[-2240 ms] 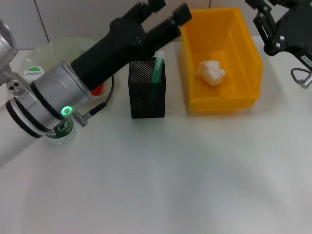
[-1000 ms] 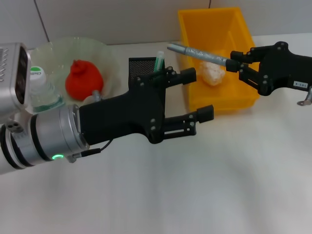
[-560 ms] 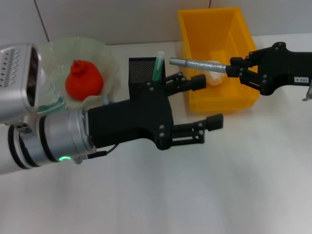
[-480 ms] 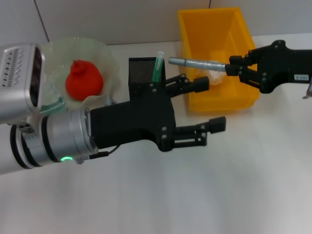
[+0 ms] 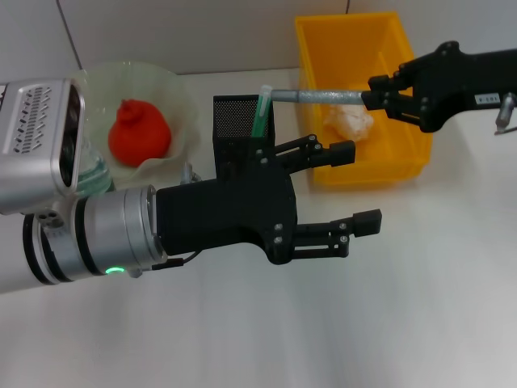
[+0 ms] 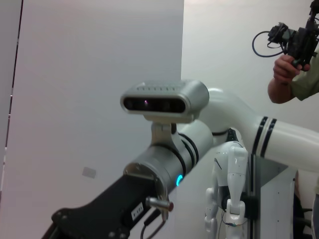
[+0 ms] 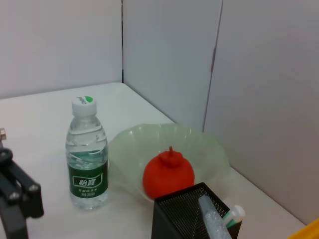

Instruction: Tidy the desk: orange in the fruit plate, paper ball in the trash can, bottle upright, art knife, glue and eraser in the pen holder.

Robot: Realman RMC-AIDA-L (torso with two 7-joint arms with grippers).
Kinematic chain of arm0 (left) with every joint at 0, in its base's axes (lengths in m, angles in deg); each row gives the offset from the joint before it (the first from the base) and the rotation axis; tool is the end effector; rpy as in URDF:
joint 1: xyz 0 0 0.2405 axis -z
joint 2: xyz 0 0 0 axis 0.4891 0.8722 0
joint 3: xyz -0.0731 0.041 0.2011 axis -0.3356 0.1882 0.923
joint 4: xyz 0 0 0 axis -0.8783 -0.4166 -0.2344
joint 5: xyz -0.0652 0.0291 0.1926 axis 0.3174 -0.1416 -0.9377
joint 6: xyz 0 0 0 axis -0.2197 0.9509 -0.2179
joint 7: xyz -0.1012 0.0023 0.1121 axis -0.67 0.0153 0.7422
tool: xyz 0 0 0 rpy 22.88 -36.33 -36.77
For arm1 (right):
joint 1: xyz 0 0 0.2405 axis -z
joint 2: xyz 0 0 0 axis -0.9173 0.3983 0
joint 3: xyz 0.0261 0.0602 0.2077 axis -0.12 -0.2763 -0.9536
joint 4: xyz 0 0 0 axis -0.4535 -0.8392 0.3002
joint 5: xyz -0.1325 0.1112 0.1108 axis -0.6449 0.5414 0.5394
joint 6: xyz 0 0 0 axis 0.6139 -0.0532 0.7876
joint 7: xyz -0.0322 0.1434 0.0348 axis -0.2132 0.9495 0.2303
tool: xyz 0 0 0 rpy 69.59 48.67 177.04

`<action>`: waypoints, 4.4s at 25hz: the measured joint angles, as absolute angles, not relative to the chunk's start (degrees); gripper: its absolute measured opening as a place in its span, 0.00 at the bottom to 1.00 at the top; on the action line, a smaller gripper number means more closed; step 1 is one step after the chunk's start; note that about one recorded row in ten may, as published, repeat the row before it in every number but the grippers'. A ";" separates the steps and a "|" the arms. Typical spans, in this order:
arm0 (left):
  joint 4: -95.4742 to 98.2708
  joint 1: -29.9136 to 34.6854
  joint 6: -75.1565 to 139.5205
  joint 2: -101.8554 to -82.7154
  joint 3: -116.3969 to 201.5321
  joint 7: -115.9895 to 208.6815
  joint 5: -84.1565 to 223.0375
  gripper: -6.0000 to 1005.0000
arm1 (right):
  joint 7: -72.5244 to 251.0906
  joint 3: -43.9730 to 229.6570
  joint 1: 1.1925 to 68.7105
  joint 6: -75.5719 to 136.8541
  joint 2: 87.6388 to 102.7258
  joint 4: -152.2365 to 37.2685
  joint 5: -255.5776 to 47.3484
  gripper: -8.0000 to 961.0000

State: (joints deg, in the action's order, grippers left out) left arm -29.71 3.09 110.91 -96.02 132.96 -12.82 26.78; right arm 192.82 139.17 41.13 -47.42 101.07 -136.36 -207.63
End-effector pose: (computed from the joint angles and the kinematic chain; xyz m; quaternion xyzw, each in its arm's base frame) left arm -0.1087 0.2787 -0.0508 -0.9015 -0.0290 -0.4318 0.0025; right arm 0.1520 0.3409 0.0997 -0.9537 0.1285 0.1167 0.2455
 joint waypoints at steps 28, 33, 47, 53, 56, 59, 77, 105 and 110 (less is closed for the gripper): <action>-29.71 3.04 111.14 -96.11 133.67 -11.60 26.67 0.81 | 191.76 139.63 30.57 -42.05 100.90 -121.86 -214.37 0.16; -29.71 3.18 111.14 -96.11 133.69 -11.60 26.68 0.81 | 191.75 139.63 29.19 -41.89 100.87 -120.69 -216.13 0.16; -29.76 3.24 111.14 -96.11 133.68 -11.17 26.67 0.81 | 192.81 139.63 25.23 -41.97 100.71 -118.47 -219.13 0.16; -29.92 3.24 111.13 -96.11 133.69 -11.10 26.68 0.81 | 192.79 139.63 23.28 -41.00 100.17 -115.62 -219.48 0.16; -30.15 3.24 111.09 -96.11 133.69 -11.08 26.67 0.81 | 192.75 139.63 22.81 -40.43 100.07 -114.92 -219.82 0.16; -30.24 3.24 111.08 -96.08 133.68 -11.07 26.67 0.81 | 192.65 139.63 22.12 -39.93 100.05 -113.94 -220.22 0.16; -30.32 3.23 111.15 -96.02 133.68 -10.98 26.67 0.81 | 192.49 140.12 19.04 -38.33 99.96 -109.95 -220.22 0.16; -30.45 3.41 111.33 -96.11 133.63 -10.99 26.67 0.81 | 192.29 141.21 19.27 -36.69 99.80 -109.81 -220.18 0.16; -30.49 3.42 111.32 -96.11 133.66 -10.99 26.67 0.81 | 192.20 141.21 19.29 -36.70 99.80 -109.81 -220.18 0.16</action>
State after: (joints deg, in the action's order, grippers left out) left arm -30.49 3.42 111.32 -96.11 133.66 -10.99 26.67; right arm 192.20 141.21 19.29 -36.70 99.80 -109.81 -220.18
